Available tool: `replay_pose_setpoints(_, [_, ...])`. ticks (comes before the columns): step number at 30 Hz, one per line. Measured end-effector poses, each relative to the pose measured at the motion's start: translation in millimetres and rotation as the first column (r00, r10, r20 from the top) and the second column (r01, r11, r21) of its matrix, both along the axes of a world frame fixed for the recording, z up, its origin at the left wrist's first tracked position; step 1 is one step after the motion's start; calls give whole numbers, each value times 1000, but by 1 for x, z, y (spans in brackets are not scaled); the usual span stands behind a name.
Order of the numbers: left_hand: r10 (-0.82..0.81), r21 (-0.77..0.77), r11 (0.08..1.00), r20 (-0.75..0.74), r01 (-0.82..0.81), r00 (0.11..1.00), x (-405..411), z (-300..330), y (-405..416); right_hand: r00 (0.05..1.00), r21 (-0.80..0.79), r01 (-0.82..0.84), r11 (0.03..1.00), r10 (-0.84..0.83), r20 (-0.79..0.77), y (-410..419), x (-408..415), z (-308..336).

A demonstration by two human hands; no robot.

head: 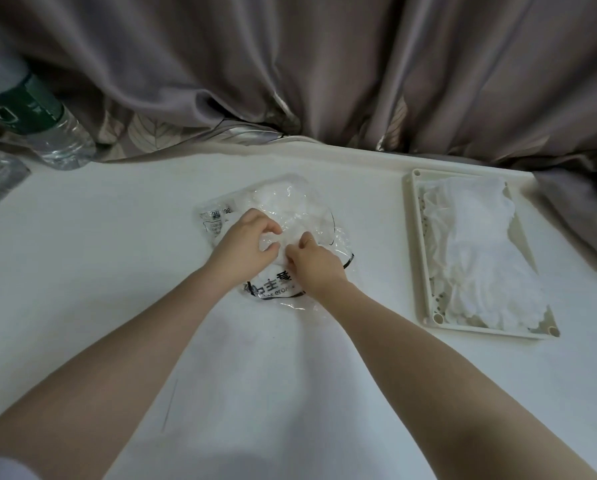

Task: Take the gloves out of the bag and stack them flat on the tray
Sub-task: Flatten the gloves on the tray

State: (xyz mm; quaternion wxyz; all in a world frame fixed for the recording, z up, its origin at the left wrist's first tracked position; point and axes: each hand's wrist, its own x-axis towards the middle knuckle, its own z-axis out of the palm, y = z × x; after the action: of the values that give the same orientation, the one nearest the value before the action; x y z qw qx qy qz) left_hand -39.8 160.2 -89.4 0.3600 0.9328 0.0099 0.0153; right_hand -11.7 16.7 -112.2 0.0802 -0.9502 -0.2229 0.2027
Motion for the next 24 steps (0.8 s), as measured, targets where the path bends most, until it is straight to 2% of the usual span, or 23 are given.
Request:
replay_pose_setpoints(4, [-36,-58,998,-71,32,997,-6,-9,-7,992,-108,-122,987,117,-53,-15,-4,9])
replay_pose_setpoints(6, [-70,-87,994,-90,62,994,-9,-12,-14,990,-118,-128,985,120,-75,-29,-5,9])
replay_pose_setpoints(10, [-142,-80,988,-88,135,986,-13,-15,-30,981,76,117,990,-103,-163,-60,-13,4])
replay_pose_setpoints(14, [-187,-70,981,-87,182,978,-20,-15,-48,991,0,104,995,-103,-81,-73,-32,-1])
replay_pose_setpoints(17, [-176,-57,984,-115,171,978,-21,-19,-57,982,68,187,980,-187,-14,-70,-37,-6])
replay_pose_setpoints(21, [-121,-49,992,-123,116,985,-21,-22,-62,964,96,266,959,-267,0,-66,-41,-4])
replay_pose_setpoints(24, [-111,-52,993,-128,105,986,-24,-22,-62,968,32,248,968,-247,-34,-68,-35,2])
